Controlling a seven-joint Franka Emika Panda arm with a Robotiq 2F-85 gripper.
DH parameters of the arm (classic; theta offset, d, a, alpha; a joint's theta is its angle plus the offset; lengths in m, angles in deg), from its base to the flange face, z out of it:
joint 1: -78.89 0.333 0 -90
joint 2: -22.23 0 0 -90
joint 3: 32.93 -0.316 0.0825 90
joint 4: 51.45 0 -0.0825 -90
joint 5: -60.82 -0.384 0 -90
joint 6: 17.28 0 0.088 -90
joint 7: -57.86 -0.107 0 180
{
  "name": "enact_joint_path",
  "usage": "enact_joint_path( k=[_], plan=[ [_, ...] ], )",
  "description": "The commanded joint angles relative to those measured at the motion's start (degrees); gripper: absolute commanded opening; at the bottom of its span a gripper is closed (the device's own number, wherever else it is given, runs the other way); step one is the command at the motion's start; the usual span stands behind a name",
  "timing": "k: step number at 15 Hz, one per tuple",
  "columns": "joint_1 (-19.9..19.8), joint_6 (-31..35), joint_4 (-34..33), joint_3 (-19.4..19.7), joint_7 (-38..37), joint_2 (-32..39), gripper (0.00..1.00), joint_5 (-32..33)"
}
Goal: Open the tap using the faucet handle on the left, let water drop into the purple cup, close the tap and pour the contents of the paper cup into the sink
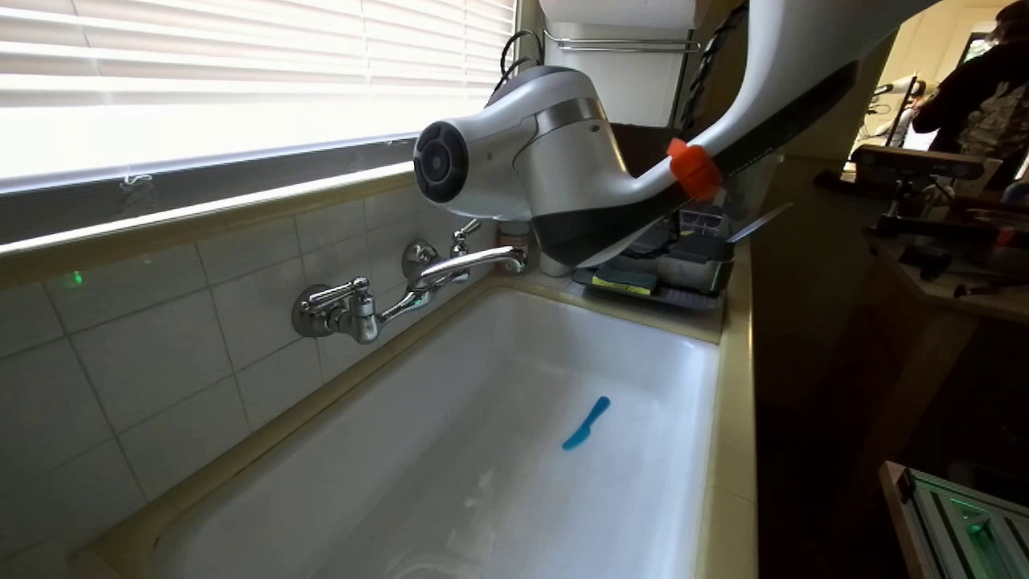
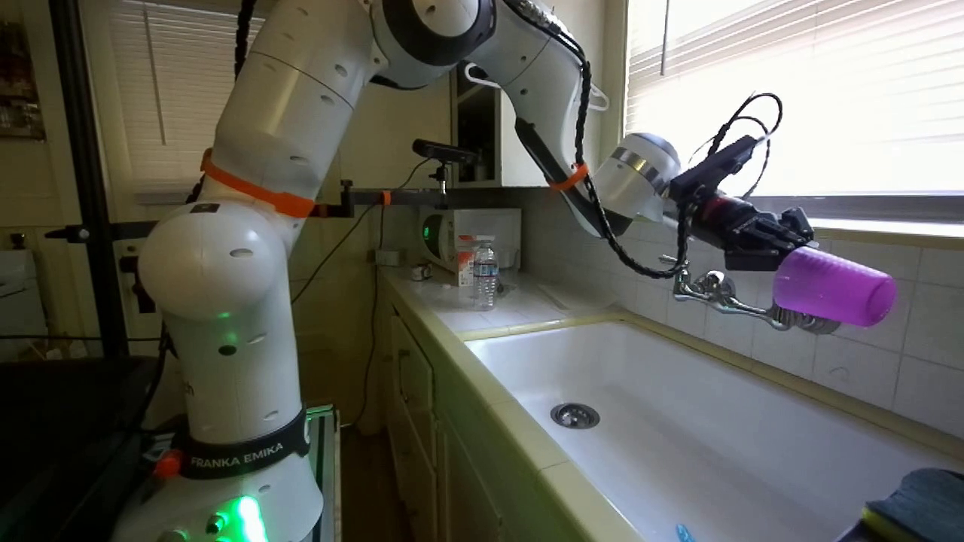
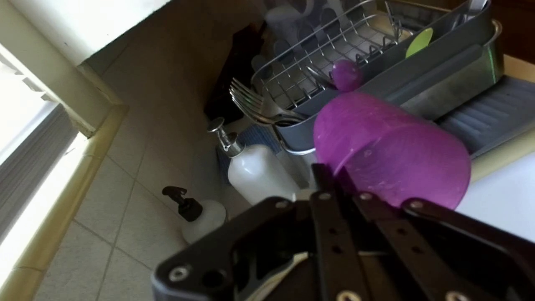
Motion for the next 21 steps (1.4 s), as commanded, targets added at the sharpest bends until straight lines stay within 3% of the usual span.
enact_joint_path(
  k=[1,11,21],
  plan=[
    [-1.95,5.07,3.49,-1.11,-1.74,-3.29,0.01,-3.85],
    [-5.01,17.89,5.55,-0.38,-2.71,-5.8,0.01,-15.09],
    [-9.2,36.08,9.42,1.11,-3.73,-7.73,0.01,-33.68]
  ],
)
